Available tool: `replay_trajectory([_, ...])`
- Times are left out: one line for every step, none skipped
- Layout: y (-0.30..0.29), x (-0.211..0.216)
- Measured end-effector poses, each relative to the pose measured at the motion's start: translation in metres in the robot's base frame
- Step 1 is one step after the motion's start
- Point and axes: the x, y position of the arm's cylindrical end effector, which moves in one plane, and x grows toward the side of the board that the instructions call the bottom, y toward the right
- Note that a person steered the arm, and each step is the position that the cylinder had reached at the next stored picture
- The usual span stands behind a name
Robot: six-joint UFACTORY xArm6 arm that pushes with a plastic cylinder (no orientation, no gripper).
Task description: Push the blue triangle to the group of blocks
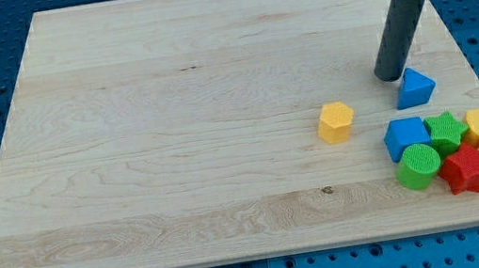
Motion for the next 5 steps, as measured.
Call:
replay_trajectory([0.009,0.011])
replay_trajectory([0.018,0.017])
replay_trajectory([0.025,0.025])
replay_trajectory([0.017,0.022])
replay_trajectory([0.007,0.022])
